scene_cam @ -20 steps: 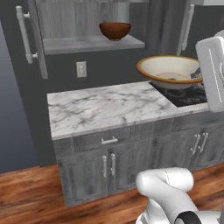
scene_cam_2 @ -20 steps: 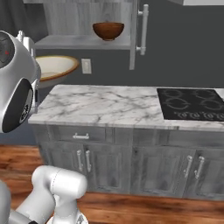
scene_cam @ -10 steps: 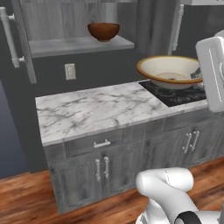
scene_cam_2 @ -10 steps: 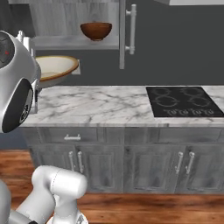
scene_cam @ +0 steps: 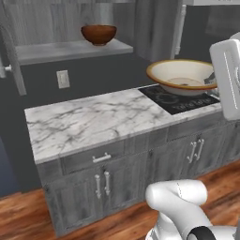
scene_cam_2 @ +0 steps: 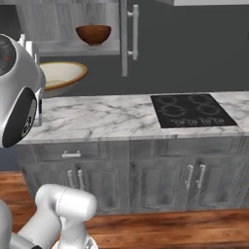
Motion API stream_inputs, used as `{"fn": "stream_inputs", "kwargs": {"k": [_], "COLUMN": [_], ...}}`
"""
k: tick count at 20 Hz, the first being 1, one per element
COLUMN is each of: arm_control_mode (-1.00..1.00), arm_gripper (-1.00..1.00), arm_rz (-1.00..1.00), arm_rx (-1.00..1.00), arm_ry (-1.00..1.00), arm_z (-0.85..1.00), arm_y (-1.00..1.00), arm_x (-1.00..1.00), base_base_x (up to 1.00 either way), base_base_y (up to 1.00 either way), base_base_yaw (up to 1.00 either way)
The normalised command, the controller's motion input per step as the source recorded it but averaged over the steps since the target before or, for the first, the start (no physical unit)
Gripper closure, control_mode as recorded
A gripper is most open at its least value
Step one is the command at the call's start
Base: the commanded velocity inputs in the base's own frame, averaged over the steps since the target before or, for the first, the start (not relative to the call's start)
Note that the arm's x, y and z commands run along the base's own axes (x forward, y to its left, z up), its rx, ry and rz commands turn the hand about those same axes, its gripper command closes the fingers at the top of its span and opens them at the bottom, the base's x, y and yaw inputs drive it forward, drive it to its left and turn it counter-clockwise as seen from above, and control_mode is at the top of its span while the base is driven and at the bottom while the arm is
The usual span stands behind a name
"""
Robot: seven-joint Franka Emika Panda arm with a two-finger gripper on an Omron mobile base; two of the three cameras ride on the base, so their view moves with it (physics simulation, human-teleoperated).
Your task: Move the bowls from the cabinet to the plates on the dining table.
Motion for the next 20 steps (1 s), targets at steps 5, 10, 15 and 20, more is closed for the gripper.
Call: {"fn": "stream_inputs", "kwargs": {"k": [5,10,15,20], "arm_control_mode": [1.00,1.00,1.00,1.00], "arm_gripper": [1.00,1.00,1.00,1.00], "arm_rz": [0.00,0.00,0.00,0.00], "arm_rx": [0.00,0.00,0.00,0.00], "arm_ry": [0.00,0.00,0.00,0.00], "arm_z": [0.00,0.00,0.00,0.00], "arm_y": [0.00,0.00,0.00,0.00], "arm_x": [0.00,0.00,0.00,0.00], "base_base_x": [0.00,0.00,0.00,0.00], "base_base_y": [0.00,0.00,0.00,0.00], "base_base_yaw": [-0.25,-0.25,-0.25,-0.25]}}
